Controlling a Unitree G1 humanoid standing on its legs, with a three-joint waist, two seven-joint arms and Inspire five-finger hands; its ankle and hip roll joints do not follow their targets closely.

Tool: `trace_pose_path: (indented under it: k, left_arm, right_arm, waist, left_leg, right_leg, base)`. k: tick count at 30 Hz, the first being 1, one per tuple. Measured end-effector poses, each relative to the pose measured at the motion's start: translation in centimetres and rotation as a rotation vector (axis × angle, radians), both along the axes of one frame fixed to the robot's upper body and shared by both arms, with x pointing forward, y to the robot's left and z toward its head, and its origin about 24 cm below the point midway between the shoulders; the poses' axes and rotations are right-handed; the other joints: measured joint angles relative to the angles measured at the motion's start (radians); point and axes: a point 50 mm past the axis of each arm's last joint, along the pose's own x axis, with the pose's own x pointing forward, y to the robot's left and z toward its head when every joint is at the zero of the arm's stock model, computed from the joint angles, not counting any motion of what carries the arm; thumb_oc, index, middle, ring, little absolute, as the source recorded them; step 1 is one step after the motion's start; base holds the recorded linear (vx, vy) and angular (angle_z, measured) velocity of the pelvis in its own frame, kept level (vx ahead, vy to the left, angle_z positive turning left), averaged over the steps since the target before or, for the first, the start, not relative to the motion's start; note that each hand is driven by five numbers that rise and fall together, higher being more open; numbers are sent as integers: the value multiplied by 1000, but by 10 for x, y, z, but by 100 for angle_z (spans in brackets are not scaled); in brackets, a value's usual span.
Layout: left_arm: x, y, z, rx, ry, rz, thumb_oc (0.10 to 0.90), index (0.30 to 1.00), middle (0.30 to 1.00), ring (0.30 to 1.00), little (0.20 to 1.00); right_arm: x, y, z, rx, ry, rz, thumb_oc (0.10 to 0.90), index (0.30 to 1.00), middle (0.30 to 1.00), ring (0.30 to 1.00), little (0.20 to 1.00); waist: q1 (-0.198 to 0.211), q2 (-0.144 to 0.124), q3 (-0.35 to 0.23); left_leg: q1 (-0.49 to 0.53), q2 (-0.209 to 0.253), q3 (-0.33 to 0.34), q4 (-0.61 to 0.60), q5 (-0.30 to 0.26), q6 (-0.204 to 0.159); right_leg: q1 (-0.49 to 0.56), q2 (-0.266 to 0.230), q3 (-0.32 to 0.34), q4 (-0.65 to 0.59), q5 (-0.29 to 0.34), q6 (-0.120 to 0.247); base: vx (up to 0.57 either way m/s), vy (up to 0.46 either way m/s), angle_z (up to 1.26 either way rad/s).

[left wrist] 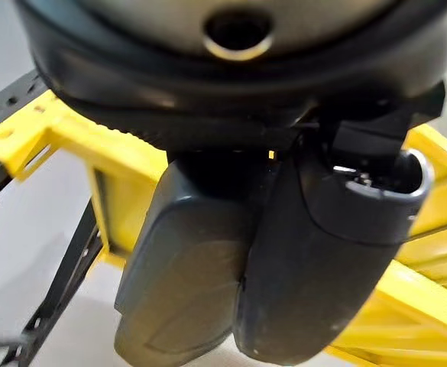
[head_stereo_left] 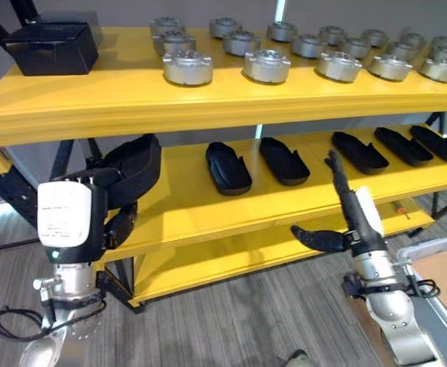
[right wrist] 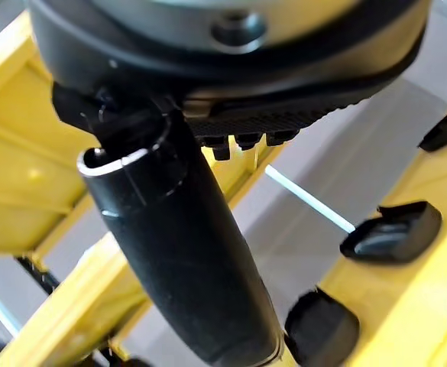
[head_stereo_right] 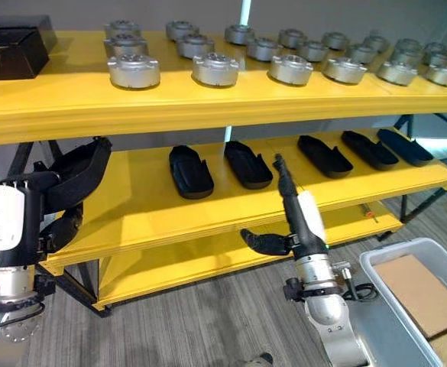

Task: Move parts from the plastic box to the shelf.

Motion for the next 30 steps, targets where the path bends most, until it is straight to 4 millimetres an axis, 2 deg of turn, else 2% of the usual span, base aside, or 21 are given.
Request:
trace_pose_path:
  k: [3,5,6,7,8,10,11,12,15,19,23,24,26,27,28,30]
  left_arm:
    - [0,4,-11,-8,46,22,400,300,300,300,300]
    - [1,7,-15,-10,69,38,400,300,300,300,300]
    - [0,9,-16,5,89,43,400,300,300,300,300]
    - [0,9,-15,21,93,42,400,300,300,300,300]
    - [-1,7,-20,6,103,44,400,300,300,300,300]
    - [-9,3,-24,9,128,30,400,300,300,300,300]
    - [-9,1,-25,7,135,16,400,300,300,300,300]
    - [-9,0,-25,8,142,5,400,300,300,300,300]
    - [-6,-2,-21,8,121,-12,400,300,300,300,300]
    - [-2,-4,-16,7,94,-26,400,300,300,300,300]
    - [0,-5,-15,6,87,-29,400,300,300,300,300]
    - [1,-4,-14,9,86,-31,400,300,300,300,300]
    - [1,-1,-11,-20,77,-23,400,300,300,300,300]
    - [-1,0,-13,-23,90,-13,400,300,300,300,300]
    - [0,0,-14,-29,89,-13,400,300,300,300,300]
    - [0,0,-13,-30,81,-17,400,300,300,300,300]
  right_arm:
    - [0,0,0,-18,9,16,900,1000,1000,1000,1000]
    - [-1,0,-2,-24,20,19,900,1000,1000,1000,1000]
    - [-2,-1,-3,-35,31,26,900,1000,1000,1000,1000]
    - [-2,-1,-3,-37,32,27,900,1000,1000,1000,1000]
    - [-1,-4,-2,-47,32,23,900,1000,1000,1000,1000]
    - [1,-9,4,-57,15,22,900,1000,1000,1000,1000]
    - [1,-13,6,-74,13,13,900,1000,1000,1000,1000]
    - [1,-18,8,-87,12,-1,900,1000,1000,1000,1000]
    - [2,-31,15,-78,-15,-51,900,1000,1000,1000,1000]
    - [1,-38,20,-79,-39,-90,900,1000,1000,1000,1000]
    - [-3,-40,15,-82,-17,-92,900,1000,1000,1000,1000]
    - [-4,-40,13,-81,-9,-94,900,1000,1000,1000,1000]
    - [-5,-41,13,-66,-1,-88,900,1000,1000,1000,1000]
    - [-4,-40,16,-72,-12,-83,900,1000,1000,1000,1000]
    - [-3,-40,18,-72,-23,-82,900,1000,1000,1000,1000]
    - [-4,-40,16,-49,-24,-89,900,1000,1000,1000,1000]
  waist:
    - [-11,8,9]
    - [-34,8,15]
    - [-32,-17,11]
    - [-32,-38,11]
    - [-30,-23,15]
    - [-24,34,24]
    - [-25,51,27]
    - [-26,62,26]
    - [-35,67,26]
    - [-56,68,25]
    - [-54,69,25]
    - [-55,63,26]
    - [-26,25,25]
    - [6,28,27]
    - [-6,24,32]
    - [-23,26,32]
  left_leg:
    - [18,-10,6,-43,16,-12]
    - [36,-5,-17,-66,27,-38]
    - [60,-5,-35,-83,35,-61]
    - [72,-8,-45,-83,29,-78]
    - [83,18,-52,-83,22,-100]
    - [78,89,-51,-82,25,-121]
    - [77,110,-53,-82,28,-125]
    - [77,134,-55,-82,36,-137]
    - [65,175,-59,-82,52,-158]
    - [43,188,-79,-82,59,-169]
    - [10,189,-108,-70,62,-175]
    - [-23,187,-119,-18,58,-181]
    - [-151,175,-144,179,55,-183]
    - [-188,188,-181,256,55,-184]
    - [-240,242,-196,277,47,-193]
    - [-242,359,-122,150,57,-204]
  right_leg:
    - [4,33,-24,-177,-3,7]
    - [29,64,51,-223,1,3]
    - [79,92,70,-237,0,3]
    - [115,106,77,-246,22,-23]
    - [133,141,82,-259,52,-72]
    - [136,212,60,-265,36,-99]
    - [143,236,52,-273,30,-105]
    - [157,260,38,-286,23,-115]
    - [162,291,15,-286,-1,-129]
    - [165,295,-19,-286,-15,-129]
    - [163,289,-48,-269,-35,-122]
    - [160,283,-52,-260,-50,-116]
    - [132,260,-43,-235,-68,-130]
    - [137,265,-40,-232,-74,-145]
    - [145,256,-80,-234,-92,-162]
    - [139,263,-104,-212,-109,-156]
  base:
    - [160,-190,1]
    - [121,-131,39]
    - [120,-115,50]
    - [170,-169,43]
    - [119,-145,15]
    - [138,-192,-2]
    - [76,-143,6]
    - [57,-121,12]
    - [87,-92,10]
    - [59,-87,27]
    - [16,-102,33]
    - [-46,-106,45]
    - [-41,-12,29]
    - [81,235,31]
    - [187,356,44]
    - [167,227,48]
